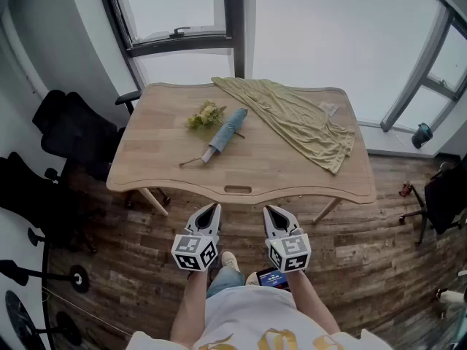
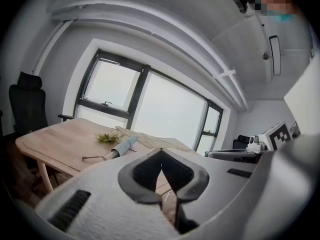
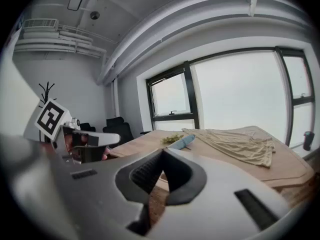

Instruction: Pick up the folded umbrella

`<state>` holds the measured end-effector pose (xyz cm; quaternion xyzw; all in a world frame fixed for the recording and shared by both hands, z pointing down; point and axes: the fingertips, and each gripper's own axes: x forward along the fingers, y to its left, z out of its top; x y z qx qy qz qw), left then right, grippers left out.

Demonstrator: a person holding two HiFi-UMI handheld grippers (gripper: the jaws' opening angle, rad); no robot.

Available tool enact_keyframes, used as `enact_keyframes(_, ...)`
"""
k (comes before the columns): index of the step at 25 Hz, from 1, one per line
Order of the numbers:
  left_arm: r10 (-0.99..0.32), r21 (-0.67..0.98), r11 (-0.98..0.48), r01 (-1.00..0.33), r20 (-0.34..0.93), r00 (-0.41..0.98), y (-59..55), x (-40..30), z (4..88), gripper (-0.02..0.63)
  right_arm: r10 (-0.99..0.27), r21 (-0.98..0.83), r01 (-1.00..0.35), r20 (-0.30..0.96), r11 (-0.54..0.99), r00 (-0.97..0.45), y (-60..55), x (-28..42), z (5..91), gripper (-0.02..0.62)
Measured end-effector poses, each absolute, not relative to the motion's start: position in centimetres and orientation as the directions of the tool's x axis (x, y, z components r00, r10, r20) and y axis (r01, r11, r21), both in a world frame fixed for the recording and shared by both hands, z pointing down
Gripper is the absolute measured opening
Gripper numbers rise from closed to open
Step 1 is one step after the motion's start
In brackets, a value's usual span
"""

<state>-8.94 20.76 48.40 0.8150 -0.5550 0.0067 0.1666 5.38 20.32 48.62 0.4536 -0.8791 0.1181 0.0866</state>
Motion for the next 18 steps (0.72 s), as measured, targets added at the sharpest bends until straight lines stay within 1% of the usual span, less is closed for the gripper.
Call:
enact_keyframes(4, -0.898, 0.231, -0.324, -0.917, 0.231, 0.375, 21.1, -8.7, 48.8, 0.020, -0.775, -0.129, -0.815, 0.257, 0.565, -0.578, 20.6, 5.6, 48.4, 0.009)
enact_keyframes(10, -0.901, 0.203, -0.315, -0.927, 0.244, 0.359, 21.4, -9.1, 48.6, 0.020, -0.773, -0.136, -0.811, 0.248, 0.569, -0.584, 21.1, 5.7, 48.0, 0.009)
enact_keyframes(14, -0.894, 0.224, -0.345, -0.912, 0.219, 0.392, 21.7, -8.7, 48.4, 0.020, -0.773, -0.148, -0.812, 0.249, 0.565, -0.583, 21.2, 5.7, 48.4, 0.009)
enact_keyframes(18, -0.885, 0.247, -0.342, -0.907, 0.239, 0.399, 20.8, -8.5, 49.4, 0.020, -0.774, -0.158, -0.819, 0.269, 0.551, -0.573, 20.5, 6.1, 49.2, 0.010)
